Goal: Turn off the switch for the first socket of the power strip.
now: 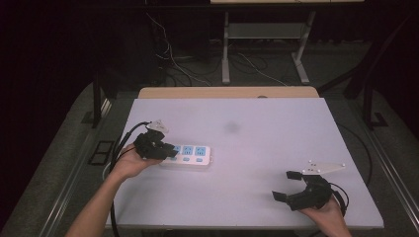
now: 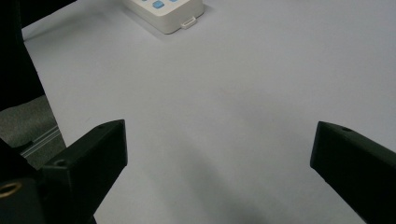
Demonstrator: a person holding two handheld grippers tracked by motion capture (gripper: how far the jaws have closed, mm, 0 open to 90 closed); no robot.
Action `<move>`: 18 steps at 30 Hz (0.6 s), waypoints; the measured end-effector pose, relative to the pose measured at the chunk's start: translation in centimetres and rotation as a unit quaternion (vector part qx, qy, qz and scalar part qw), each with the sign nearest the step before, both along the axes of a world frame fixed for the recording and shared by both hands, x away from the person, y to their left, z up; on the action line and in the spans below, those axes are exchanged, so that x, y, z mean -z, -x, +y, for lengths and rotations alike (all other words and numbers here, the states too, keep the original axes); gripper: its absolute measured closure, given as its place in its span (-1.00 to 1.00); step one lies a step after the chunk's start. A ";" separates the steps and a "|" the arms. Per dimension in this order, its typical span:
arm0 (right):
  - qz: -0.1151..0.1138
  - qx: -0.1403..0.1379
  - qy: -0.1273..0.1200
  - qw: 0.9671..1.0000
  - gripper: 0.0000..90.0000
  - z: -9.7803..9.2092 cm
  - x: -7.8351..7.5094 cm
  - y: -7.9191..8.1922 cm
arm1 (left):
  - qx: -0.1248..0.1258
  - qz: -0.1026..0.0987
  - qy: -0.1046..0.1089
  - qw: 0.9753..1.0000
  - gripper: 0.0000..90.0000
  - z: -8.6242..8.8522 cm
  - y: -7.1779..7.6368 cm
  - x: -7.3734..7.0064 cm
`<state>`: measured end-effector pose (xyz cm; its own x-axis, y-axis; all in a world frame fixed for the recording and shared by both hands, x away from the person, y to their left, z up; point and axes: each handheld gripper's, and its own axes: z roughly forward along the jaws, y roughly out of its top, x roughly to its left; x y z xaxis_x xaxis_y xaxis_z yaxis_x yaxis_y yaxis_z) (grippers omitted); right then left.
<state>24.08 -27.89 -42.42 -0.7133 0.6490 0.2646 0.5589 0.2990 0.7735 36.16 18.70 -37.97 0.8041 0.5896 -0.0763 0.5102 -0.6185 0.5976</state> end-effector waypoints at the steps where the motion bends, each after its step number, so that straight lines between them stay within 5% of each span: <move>1: 0.000 0.000 0.000 1.000 -0.92 0.0 0.0 0.0 | 0.001 0.000 -0.002 1.000 0.59 0.0 0.0 0.1; 11: 0.000 -0.001 0.002 1.000 -0.92 0.0 0.0 0.0 | 0.008 0.018 -0.023 1.000 0.97 -0.3 -0.5 0.9; 18: 0.000 -0.002 0.002 1.000 -0.92 0.0 0.0 0.0 | 0.012 0.025 -0.037 0.999 0.98 -0.5 -0.8 1.4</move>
<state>24.06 -27.85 -42.45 -0.7159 0.6473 0.2618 0.5581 0.3050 0.7717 36.93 18.24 -39.41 0.8141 0.5759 -0.0742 0.5231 -0.6720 0.5242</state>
